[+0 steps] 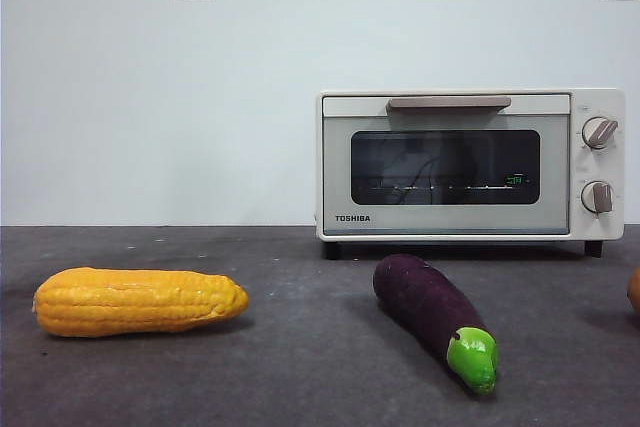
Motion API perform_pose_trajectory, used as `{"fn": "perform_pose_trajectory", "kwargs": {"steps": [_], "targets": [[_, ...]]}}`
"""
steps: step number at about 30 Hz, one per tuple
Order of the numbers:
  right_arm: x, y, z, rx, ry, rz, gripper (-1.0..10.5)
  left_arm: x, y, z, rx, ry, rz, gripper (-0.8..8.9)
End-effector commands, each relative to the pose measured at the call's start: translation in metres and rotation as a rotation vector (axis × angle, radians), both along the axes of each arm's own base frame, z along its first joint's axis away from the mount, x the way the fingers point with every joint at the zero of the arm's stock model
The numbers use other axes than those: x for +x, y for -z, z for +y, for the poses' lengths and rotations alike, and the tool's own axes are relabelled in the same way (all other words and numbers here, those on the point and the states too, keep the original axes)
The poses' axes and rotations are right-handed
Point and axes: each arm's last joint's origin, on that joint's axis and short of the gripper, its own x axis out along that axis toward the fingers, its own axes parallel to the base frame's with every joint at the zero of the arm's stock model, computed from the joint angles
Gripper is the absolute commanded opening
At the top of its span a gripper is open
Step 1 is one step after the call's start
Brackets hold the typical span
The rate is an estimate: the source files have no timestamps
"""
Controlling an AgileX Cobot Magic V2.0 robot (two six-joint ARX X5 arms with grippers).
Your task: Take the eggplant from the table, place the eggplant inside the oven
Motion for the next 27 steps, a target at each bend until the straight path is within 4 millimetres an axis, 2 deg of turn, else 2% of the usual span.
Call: {"fn": "perform_pose_trajectory", "kwargs": {"steps": [1,6,12,15,22,27], "targets": [[-0.002,-0.009,0.001,0.010,-0.015,-0.005,0.0,0.002,-0.007,-0.003,0.022,0.030,-0.021,-0.05],[-0.003,-0.016,0.002,0.017,-0.032,-0.001,0.2,0.009,-0.009,-0.007,0.022,0.058,-0.010,-0.05],[-0.005,-0.016,0.007,0.063,-0.133,0.010,3.9,0.018,-0.005,-0.011,0.025,0.076,0.020,-0.05],[-0.006,-0.016,0.008,0.073,-0.156,0.027,4.9,0.021,-0.004,-0.013,0.027,0.086,0.032,-0.05],[-0.011,-0.010,0.013,0.118,-0.275,0.119,5.1,0.030,0.000,-0.018,0.034,0.114,0.045,-0.05],[-0.014,-0.006,0.015,0.125,-0.317,0.169,5.1,0.044,0.002,-0.025,0.033,0.148,0.047,-0.05]]}}
